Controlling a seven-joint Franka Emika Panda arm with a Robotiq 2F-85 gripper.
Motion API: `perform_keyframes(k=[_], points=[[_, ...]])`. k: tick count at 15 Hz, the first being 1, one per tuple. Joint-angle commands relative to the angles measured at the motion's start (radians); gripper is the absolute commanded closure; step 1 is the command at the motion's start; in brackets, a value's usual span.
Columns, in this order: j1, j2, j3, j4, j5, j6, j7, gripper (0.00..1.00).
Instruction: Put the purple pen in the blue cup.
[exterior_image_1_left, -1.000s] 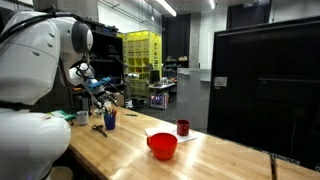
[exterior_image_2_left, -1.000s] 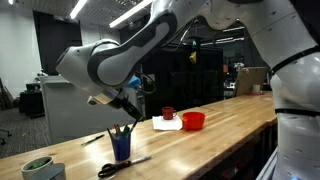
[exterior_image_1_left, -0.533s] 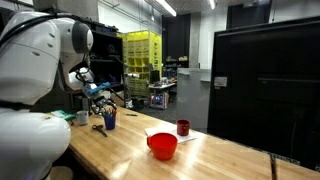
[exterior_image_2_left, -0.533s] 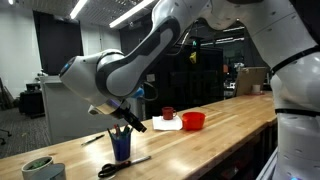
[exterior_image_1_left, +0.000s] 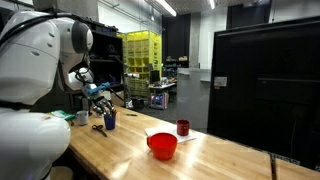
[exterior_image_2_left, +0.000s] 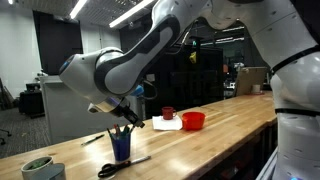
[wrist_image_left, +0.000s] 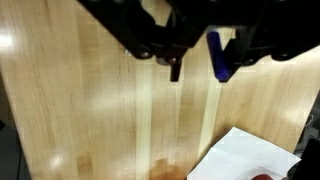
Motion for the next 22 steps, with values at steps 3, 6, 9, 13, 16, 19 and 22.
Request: perform_keyframes(k=[3,6,9,13,16,19,22], points=[[0.018,0.002,0.006,0.05,-0.003,-0.065,-0.051,1.0],[0.038,0.031,0.009,0.089,-0.011,-0.097,-0.071,0.97],[0.063,0.072,0.01,0.132,-0.014,-0.129,-0.087,0.97],[0.095,0.124,0.004,0.182,-0.018,-0.159,-0.105,0.97],[0.114,0.16,-0.003,0.217,-0.022,-0.186,-0.123,0.97],[0.125,0.18,-0.009,0.247,-0.027,-0.209,-0.136,0.82],[0.13,0.181,-0.012,0.272,-0.033,-0.222,-0.145,0.52]])
